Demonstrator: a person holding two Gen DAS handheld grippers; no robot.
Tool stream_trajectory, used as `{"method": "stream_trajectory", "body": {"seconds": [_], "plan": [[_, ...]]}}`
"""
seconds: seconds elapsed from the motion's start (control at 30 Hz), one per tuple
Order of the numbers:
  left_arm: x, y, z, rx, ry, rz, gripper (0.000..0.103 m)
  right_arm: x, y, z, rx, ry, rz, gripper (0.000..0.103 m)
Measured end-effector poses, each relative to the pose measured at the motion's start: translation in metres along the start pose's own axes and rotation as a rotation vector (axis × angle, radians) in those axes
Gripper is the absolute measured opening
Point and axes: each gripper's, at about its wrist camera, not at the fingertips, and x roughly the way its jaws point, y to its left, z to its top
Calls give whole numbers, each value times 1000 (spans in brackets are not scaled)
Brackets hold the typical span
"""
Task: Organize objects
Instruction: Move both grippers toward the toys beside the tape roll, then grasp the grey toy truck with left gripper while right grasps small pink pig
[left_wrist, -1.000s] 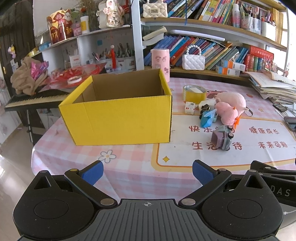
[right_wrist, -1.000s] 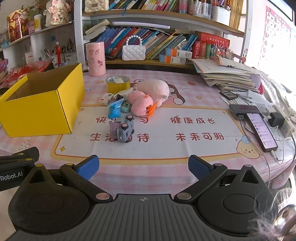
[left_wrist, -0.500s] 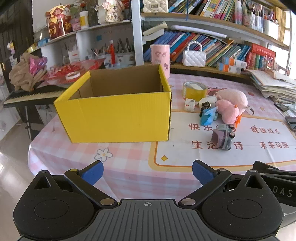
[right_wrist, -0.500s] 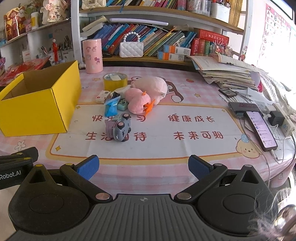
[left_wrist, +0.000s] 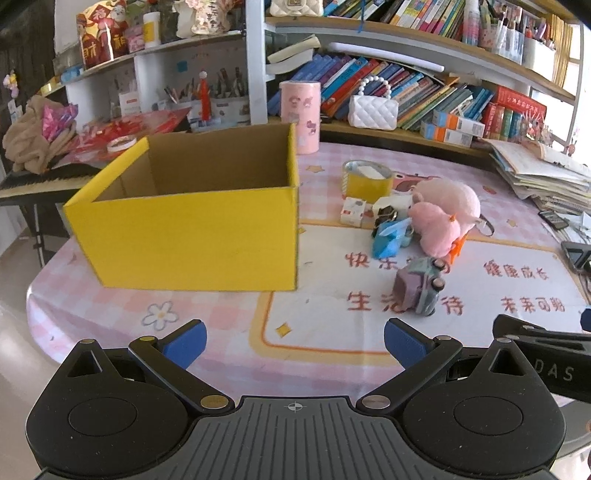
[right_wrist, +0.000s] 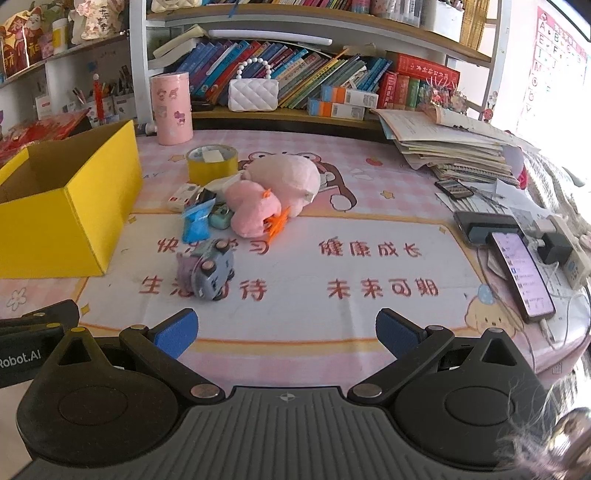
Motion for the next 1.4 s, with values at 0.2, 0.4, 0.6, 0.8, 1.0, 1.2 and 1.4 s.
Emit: {"method": "stream_trajectory", "body": {"seconds": [0.2, 0.4, 0.6, 0.8, 1.0, 1.2, 1.4], "plan": [[12, -16, 11, -30, -4, -39, 103, 16, -18, 19, 7, -35, 22, 103], [34, -36, 23, -38, -13, -86, 103, 31, -38, 40, 2, -112, 33, 103], [59, -66, 31, -5, 21, -126, 103, 52, -61, 58, 0, -164, 54, 103], [84, -92, 35, 52, 47, -76, 102, 74, -83, 68, 57, -163, 64, 103], [110, -107, 38, 47, 103, -95, 96, 93, -88, 78, -25, -86, 136, 103], [121, -120, 35, 96, 115, -85, 64, 102, -87, 83, -78, -60, 189, 103], [122, -108, 37, 45, 145, -101, 47, 113, -81, 86, -87, -36, 270, 103]]}}
